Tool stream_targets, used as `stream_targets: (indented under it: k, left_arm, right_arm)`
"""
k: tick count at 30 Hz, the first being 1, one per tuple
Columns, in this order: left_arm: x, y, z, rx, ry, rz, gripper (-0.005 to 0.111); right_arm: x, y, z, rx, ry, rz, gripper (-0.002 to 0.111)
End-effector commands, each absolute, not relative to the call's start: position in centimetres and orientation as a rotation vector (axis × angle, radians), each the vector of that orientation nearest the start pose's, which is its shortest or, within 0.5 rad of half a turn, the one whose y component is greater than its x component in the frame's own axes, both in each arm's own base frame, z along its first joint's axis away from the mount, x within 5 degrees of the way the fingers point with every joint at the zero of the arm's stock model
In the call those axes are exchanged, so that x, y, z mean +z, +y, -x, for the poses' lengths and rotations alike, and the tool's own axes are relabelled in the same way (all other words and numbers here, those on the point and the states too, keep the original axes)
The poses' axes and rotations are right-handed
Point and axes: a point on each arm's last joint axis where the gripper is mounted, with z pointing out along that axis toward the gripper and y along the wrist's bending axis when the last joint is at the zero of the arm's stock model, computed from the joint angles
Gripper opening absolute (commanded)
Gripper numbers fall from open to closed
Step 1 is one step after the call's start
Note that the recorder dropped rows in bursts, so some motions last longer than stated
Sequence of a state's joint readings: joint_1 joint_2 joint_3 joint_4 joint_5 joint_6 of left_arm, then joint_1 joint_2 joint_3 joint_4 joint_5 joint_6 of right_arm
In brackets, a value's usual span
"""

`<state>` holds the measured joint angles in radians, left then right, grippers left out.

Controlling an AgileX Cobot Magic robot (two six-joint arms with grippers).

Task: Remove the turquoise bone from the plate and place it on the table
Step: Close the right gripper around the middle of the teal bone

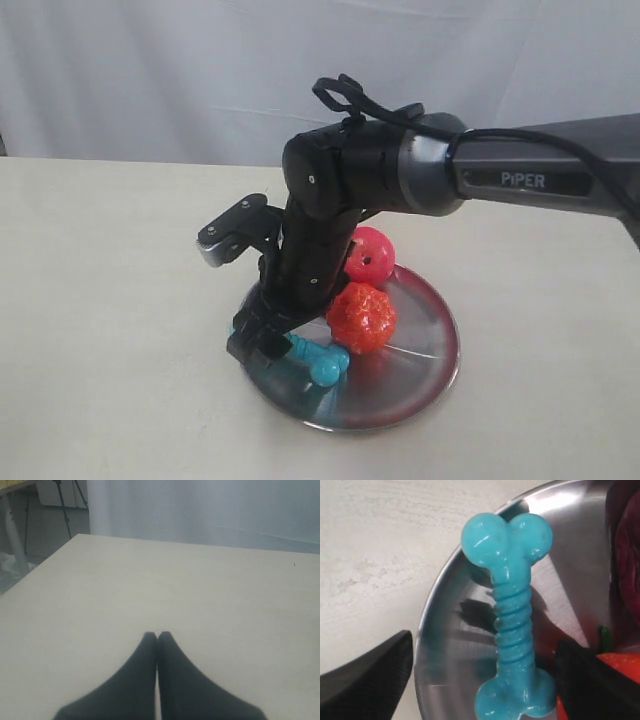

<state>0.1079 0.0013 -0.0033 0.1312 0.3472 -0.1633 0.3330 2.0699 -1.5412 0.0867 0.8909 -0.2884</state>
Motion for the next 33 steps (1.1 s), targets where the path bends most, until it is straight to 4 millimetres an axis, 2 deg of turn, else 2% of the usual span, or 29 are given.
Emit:
stream_targets:
  k: [1, 7, 23, 24, 27, 29, 33]
  left_arm:
    - [18.2, 0.9, -5.3, 0.083, 1.821, 0.161, 0.000]
    - [18.2, 0.9, -5.3, 0.083, 1.821, 0.161, 0.000]
    - [18.2, 0.9, -5.3, 0.084, 1.821, 0.160, 0.000]
    - [18.2, 0.9, -5.3, 0.084, 1.821, 0.160, 0.000]
    - [18.2, 0.9, -5.3, 0.084, 1.821, 0.160, 0.000]
    - [18.2, 0.9, -5.3, 0.084, 1.821, 0.160, 0.000]
    - [18.2, 0.9, -5.3, 0.084, 1.821, 0.160, 0.000]
  right_arm:
    - [17.2, 14.5, -40.5, 0.119, 2.767, 0.842, 0.073]
    - [15.8, 14.6, -40.9, 0.114, 2.770, 0.856, 0.073]
    - [15.0, 14.7, -41.3, 0.111, 2.751, 0.846, 0.073]
    - [14.8, 14.7, -41.3, 0.111, 2.754, 0.847, 0.070]
    - [14.6, 14.7, -41.4, 0.116, 2.761, 0.807, 0.045]
    - [14.6, 14.7, -41.4, 0.115, 2.760, 0.806, 0.034]
    - [14.7, 14.7, -41.5, 0.114, 2.764, 0.784, 0.033]
